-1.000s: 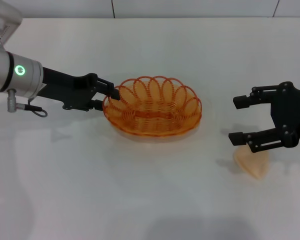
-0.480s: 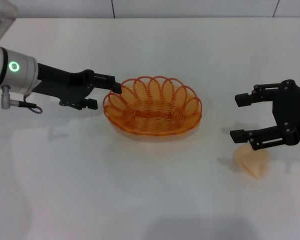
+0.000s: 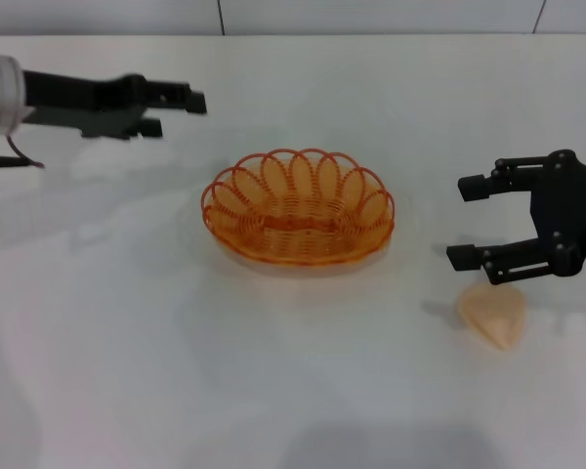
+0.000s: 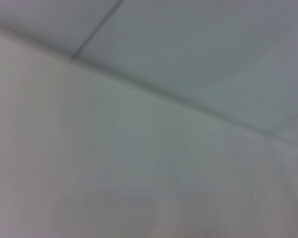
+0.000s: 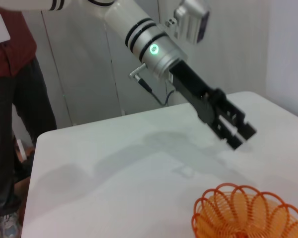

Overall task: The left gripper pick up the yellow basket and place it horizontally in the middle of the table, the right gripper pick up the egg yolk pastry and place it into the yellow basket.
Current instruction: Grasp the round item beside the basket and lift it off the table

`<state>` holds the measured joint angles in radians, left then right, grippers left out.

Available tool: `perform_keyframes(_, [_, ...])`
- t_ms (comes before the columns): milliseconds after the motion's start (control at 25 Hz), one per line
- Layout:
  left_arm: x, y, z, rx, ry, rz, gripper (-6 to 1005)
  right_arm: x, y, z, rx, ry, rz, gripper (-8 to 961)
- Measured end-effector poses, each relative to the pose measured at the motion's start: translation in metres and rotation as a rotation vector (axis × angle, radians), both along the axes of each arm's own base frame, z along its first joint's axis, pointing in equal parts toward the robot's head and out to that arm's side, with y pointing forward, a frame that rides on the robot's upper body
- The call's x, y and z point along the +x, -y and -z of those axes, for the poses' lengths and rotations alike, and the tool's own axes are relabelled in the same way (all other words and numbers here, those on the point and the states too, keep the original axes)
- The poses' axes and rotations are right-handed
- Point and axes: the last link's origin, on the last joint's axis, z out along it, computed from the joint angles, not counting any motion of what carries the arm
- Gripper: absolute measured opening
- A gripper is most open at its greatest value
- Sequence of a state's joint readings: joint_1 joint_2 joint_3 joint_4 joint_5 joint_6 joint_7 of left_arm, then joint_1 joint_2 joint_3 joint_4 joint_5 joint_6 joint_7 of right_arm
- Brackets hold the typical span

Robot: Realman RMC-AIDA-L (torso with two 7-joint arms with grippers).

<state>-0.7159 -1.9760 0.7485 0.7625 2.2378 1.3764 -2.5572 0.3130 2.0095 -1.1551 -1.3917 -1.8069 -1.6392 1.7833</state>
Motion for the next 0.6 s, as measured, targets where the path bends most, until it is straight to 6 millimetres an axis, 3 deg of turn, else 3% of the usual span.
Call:
perform_keyframes(360, [-0.014,0.01,-0.034,0.172,0.005,0.247,879,0.0,-0.007,0.005,0.034,-0.019,0.024,799])
perform_keyframes(600, [-0.009,0.032,-0.05,0.134,-0.037,0.536,879,0.003,-0.01,0.008,0.045,0.001,0.042,798])
